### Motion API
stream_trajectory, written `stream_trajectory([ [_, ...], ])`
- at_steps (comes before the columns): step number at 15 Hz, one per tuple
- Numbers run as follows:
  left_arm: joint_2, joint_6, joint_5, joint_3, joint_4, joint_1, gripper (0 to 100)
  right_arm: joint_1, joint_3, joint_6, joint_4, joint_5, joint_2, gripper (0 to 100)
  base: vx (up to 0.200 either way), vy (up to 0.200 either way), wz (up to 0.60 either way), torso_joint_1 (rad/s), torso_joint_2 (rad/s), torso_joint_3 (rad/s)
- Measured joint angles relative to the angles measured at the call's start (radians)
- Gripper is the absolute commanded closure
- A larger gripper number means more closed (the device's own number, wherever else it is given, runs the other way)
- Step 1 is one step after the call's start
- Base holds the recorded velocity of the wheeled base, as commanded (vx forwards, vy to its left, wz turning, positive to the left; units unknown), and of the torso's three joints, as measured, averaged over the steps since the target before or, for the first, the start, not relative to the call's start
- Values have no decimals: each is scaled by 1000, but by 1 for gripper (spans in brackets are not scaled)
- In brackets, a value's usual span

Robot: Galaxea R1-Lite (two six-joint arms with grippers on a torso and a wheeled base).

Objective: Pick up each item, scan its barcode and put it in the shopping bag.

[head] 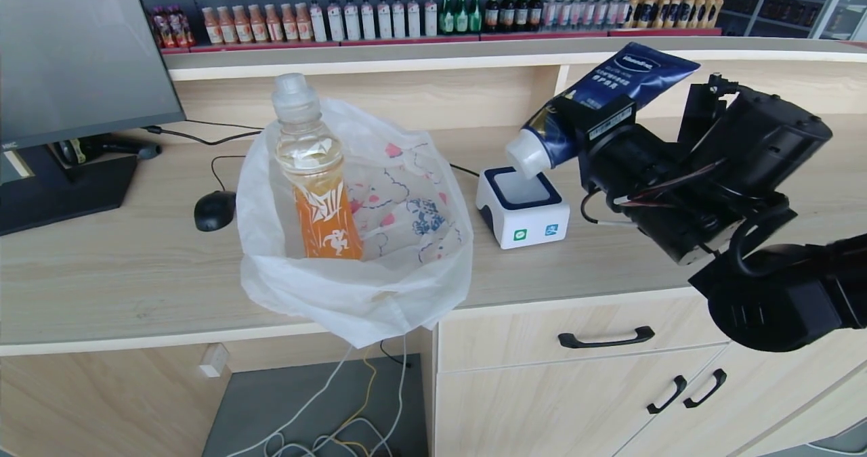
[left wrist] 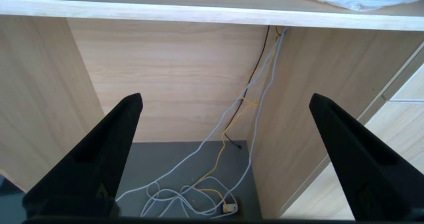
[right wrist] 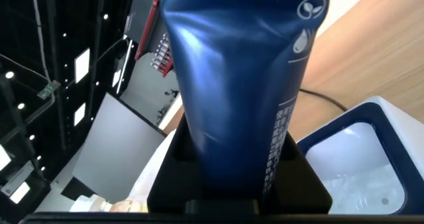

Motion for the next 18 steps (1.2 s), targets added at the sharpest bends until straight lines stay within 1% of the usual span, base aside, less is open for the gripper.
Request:
stream_trajectory([
  [2, 0, 0, 0, 0, 0, 0, 0, 1, 58, 0, -1, -44, -49, 100, 0, 0, 0, 0, 0, 0],
  [4, 0, 0, 0, 0, 0, 0, 0, 3, 126, 0, -4, -58, -105, 100, 0, 0, 0, 0, 0, 0],
  [6, 0, 0, 0, 0, 0, 1, 0, 3, 202, -31, -12, -62, -165, 100, 0, 0, 0, 0, 0, 0],
  [7, 0, 0, 0, 0, 0, 1, 0, 3, 246, -67, -35, -62, -195, 100, 0, 0, 0, 0, 0, 0],
  [9, 0, 0, 0, 0, 0, 1, 0, 8, 337, -160, -130, -61, -245, 100, 0, 0, 0, 0, 0, 0],
  [12, 0, 4, 0, 0, 0, 0, 0, 13, 426, -312, -254, -61, -280, 100, 0, 0, 0, 0, 0, 0],
  [15, 0, 7, 0, 0, 0, -1, 0, 16, 471, -515, -348, -61, -290, 100, 0, 0, 0, 0, 0, 0],
  [18, 0, 5, 0, 0, 0, -1, 0, 18, 489, -635, -382, -60, -291, 100, 0, 0, 0, 0, 0, 0],
])
